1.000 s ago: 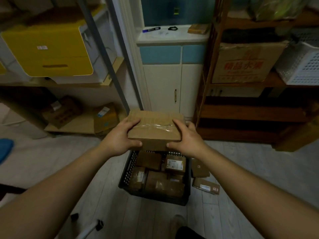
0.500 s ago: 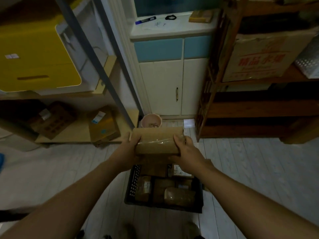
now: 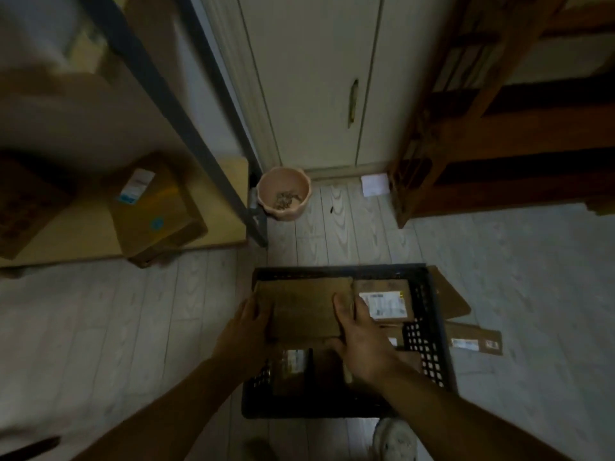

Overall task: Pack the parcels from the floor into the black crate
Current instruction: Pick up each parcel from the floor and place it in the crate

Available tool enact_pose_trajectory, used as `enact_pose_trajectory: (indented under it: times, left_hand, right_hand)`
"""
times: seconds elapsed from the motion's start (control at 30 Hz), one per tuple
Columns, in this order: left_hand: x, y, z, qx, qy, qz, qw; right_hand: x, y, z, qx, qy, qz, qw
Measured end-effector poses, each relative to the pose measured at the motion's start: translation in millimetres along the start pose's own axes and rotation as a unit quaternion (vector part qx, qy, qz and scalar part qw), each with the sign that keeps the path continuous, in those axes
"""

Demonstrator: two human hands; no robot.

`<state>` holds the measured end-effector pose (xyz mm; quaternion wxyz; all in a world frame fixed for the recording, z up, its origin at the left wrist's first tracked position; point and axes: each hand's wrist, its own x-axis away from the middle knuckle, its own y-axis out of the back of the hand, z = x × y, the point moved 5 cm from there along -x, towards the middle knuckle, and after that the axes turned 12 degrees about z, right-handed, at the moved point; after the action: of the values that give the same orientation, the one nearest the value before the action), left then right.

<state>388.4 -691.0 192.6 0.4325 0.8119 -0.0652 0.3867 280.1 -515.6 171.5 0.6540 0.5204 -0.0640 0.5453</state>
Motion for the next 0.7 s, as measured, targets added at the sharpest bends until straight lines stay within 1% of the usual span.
enact_pose_trajectory:
  times: [0.1,0.33,0.4,0.47,0.6,0.63,0.7]
  left_hand:
    - [-58,-47,40,-0.084,0.036,0.019,0.996]
    - [-164,-106,102,-0.124,0.074,0.013,0.989]
    - [-179,-113,113,-0.153,0.077,0.002,0.985]
    - [-187,-114,120,-0.172,0.069,-0.027,0.982]
    - [-196,-107,126,-0.202,0.027,-0.078,0.976]
    - [-196,-107,126,-0.201,0.026,-0.082,0.976]
    - [-197,-109,126,-0.202,0.034,-0.076,0.976]
  right_hand:
    - [-65,-50,-25,-0.001,0.006,0.007,1.0]
    - [-177,-118,-57,-0.018,0.028,-0.011,0.999]
    - [-195,-128,-62,-0.022,0.032,-0.018,0.999]
    - [-206,-134,-65,-0.03,0.027,-0.026,0.999]
    - [-218,-131,-71,-0.044,0.03,-0.061,0.997]
    - [-220,-129,-73,-0.047,0.025,-0.06,0.997]
    - [-223,-126,-75,-0.048,0.002,-0.029,0.998]
